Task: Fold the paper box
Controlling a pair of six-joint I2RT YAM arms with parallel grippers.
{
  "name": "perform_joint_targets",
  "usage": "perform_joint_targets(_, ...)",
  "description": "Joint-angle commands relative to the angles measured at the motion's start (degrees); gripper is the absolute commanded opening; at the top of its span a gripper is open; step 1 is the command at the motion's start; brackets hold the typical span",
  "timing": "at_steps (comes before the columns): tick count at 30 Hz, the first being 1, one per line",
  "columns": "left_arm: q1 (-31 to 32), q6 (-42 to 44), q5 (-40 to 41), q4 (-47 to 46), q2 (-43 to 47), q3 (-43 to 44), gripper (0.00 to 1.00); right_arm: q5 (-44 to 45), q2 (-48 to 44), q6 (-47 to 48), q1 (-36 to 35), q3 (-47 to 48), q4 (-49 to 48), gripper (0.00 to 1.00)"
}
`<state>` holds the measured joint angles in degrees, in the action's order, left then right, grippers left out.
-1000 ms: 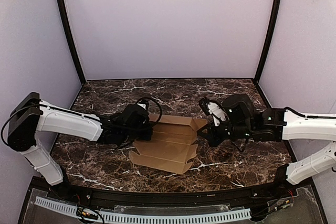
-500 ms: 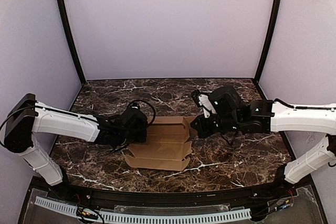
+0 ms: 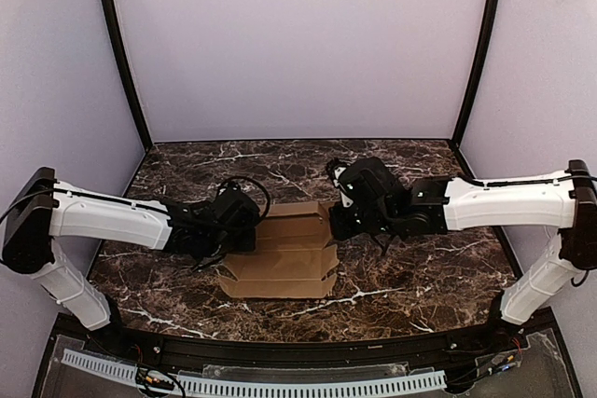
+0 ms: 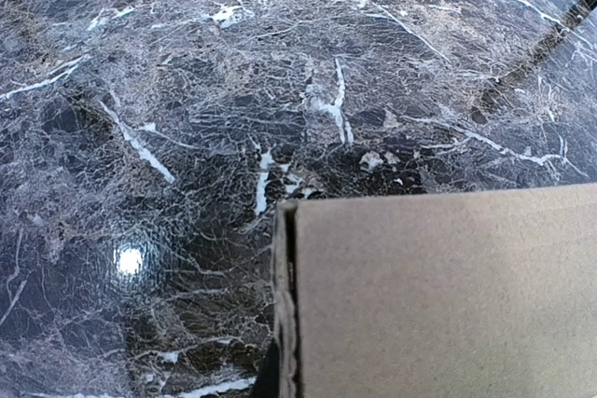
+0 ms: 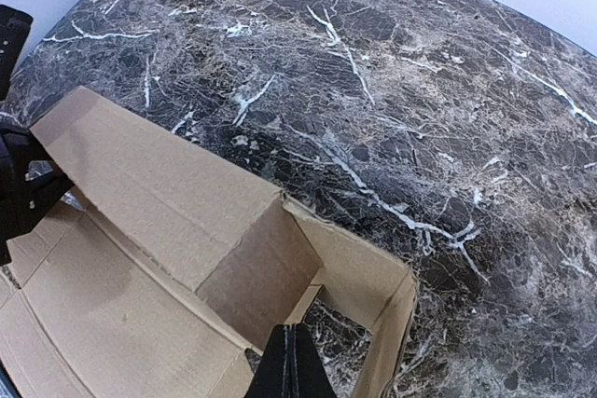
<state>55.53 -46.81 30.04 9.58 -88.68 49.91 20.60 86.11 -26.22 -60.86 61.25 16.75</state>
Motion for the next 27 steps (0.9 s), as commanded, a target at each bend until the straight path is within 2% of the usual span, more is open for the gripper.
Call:
perform_joint_targets(1,0.37,-1.21,0.6,2.22,2.48,1.23,0.0,2.83,2.65,0.32,-0.34,2.25,-3.61,0.0)
perform_joint_targets(16,0.4,0.05,-4.46,-1.46,3.24,0.33,0.0,-3.0,6.72,-0.03,-0.68,2.66,-9.64,0.0)
perform_joint_targets(27,0.43,-0.21,-6.87,-3.48,4.89,-0.16,0.01,-1.32,3.64,-1.12,-1.14,0.47,-13.53,0.0)
